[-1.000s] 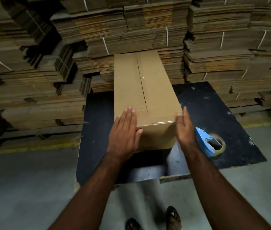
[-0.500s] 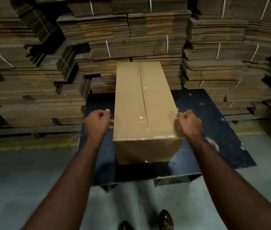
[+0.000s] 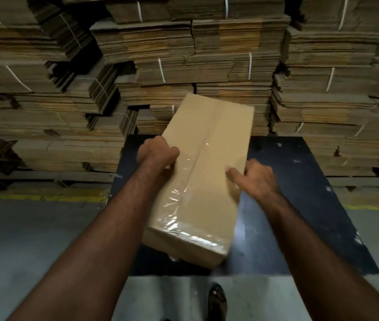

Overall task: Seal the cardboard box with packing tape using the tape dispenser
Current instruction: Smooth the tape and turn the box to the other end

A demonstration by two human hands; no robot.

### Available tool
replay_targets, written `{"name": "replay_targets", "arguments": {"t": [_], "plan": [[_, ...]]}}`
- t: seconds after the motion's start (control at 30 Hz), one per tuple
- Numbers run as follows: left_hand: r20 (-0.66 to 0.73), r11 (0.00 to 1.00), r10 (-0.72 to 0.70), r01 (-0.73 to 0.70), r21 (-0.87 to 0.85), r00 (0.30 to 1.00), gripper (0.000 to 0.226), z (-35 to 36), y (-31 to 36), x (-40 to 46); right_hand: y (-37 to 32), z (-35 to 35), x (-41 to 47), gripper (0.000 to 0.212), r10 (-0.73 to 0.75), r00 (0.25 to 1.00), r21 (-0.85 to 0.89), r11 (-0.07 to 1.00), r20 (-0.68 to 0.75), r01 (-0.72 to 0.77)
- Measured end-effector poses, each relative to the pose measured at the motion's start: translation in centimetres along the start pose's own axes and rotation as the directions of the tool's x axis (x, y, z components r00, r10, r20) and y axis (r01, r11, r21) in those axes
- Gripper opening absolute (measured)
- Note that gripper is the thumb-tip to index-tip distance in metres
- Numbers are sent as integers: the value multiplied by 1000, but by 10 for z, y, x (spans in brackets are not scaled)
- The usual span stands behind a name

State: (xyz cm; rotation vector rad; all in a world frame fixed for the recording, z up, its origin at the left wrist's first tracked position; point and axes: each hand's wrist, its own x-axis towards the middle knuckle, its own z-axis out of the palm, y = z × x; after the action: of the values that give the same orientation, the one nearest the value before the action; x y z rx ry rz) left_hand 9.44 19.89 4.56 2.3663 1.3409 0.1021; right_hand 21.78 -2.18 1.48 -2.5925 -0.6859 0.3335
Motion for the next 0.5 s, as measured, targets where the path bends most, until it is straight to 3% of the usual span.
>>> {"name": "replay_targets", "arguments": {"t": [0.07, 0.2, 0.3, 0.4, 0.5], "plan": [[-17, 997, 16, -15, 70, 1000, 55, 0, 15, 26, 0, 3, -9, 67, -95, 993, -36, 995, 72, 98], [24, 971, 73, -76, 228, 997, 71, 8, 46, 78, -27, 18, -8, 39, -225, 952, -71, 967, 209, 244], [119, 977, 114, -134, 168, 986, 70, 14, 54, 106, -53, 18, 13, 38, -312, 890, -42, 938, 332, 344], [8, 984, 176, -176, 18, 984, 48, 16, 39, 103, -68, 3, 49, 38, -321, 807, 30, 935, 496, 354], [-230, 969, 133, -175, -173, 964, 49, 27, 24, 53, -84, -10, 102, 31, -410, 873, -91, 890, 263, 446]]}}
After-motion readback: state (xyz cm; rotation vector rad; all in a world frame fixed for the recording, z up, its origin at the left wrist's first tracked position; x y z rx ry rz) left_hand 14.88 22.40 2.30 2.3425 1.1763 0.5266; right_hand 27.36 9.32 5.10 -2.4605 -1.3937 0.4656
